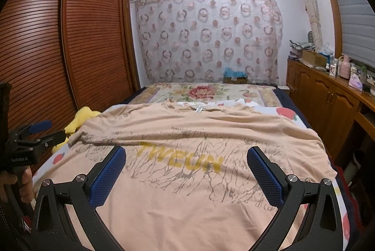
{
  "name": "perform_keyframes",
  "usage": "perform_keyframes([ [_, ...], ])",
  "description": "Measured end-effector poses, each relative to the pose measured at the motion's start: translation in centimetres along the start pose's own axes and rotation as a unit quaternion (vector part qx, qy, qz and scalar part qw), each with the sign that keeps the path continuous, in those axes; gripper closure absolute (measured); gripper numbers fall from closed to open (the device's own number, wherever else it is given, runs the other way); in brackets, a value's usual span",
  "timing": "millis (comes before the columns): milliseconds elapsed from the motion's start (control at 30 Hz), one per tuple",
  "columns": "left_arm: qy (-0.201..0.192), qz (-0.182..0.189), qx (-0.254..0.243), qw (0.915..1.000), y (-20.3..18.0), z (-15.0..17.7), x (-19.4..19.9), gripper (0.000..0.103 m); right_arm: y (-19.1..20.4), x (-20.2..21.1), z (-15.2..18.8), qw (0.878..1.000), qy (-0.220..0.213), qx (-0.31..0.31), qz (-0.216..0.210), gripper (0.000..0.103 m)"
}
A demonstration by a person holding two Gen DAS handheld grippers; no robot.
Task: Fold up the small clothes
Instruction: 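Move the left gripper to the shirt's side edge and close on it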
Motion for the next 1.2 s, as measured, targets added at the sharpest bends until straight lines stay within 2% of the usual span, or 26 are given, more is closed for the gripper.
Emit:
perform_keyframes([
  [233,0.035,-0.003,0.002,0.9994,2.2,1.3,-1.8,0.000,0.0,-1.8,-0.6,1.000,0.023,0.011,-0.010,0.000],
  [367,0.044,-0.002,0.009,0.9990,3.6,1.6,-2.3,0.004,-0.4,-3.4,-1.0,0.999,0.042,0.018,-0.015,0.000],
  [600,0.056,-0.004,0.004,0.9984,7.1,1.3,-3.1,0.014,-1.2,-5.5,-1.7,0.995,0.093,0.022,-0.032,0.000],
  [733,0.071,-0.005,0.011,0.9974,10.0,1.1,-4.3,0.025,-0.9,-6.4,-3.0,0.991,0.117,0.038,-0.046,0.000],
  [833,0.086,-0.011,0.017,0.9961,11.9,1.1,-5.5,0.032,-0.4,-6.7,-3.8,0.989,0.128,0.054,-0.058,0.000],
  [1067,0.135,-0.020,0.045,0.9896,16.8,1.7,-9.6,0.037,-0.4,-7.7,-4.8,0.984,0.142,0.073,-0.082,0.000],
  [1200,0.156,-0.006,0.074,0.9850,19.2,2.2,-11.7,0.044,-1.0,-8.8,-5.3,0.982,0.147,0.075,-0.088,0.000],
])
Point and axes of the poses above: each gripper's, at about its wrist camera, not at the fingertips, and x roughly against the way its jaws point, y to its left, z to its underside, the point moved 1 cm from there along -x, roughly the way its jaws point, and after that the axes turned 8 degrees about -x, right-handed, at the moved point
